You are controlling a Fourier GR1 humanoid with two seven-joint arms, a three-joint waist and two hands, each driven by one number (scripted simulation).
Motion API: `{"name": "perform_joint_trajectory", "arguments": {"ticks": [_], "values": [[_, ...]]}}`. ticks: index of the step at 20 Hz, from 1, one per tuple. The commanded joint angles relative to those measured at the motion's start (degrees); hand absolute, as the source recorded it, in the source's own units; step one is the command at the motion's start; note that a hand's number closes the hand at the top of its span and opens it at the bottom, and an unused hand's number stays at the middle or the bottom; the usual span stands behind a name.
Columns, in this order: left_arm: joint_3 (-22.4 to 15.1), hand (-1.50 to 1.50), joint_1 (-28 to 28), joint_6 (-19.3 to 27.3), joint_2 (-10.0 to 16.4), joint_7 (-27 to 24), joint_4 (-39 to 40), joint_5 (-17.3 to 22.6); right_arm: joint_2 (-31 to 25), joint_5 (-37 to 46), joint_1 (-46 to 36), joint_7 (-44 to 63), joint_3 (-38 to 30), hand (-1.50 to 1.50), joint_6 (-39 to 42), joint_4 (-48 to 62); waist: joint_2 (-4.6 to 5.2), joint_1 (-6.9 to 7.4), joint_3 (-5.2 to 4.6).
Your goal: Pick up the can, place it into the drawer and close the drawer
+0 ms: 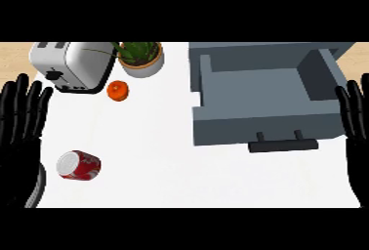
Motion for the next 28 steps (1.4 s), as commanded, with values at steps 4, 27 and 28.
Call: {"name": "perform_joint_trajectory", "arguments": {"ticks": [4, 27, 28], "values": [[-2.9, -1.5, 5.0, -4.5, -1.1, -3.3, -3.7, 3.2, 1.2, 0.5, 1.9, -0.4, 0.2, -1.5, -0.5, -2.6, -0.89, 2.69, -1.1], [8.8, -1.5, 17.6, -7.1, 0.5, 18.6, -10.4, 11.5, 0.5, -4.1, 11.6, 8.5, -4.8, -1.5, 3.7, 0.1, -0.89, 2.74, -1.1], [9.9, -1.5, 14.9, -6.7, 1.3, 21.1, -9.7, 12.0, 0.8, -2.9, 10.6, 5.3, -4.8, -1.5, 3.7, 3.0, -0.86, 2.7, -1.09]]}}
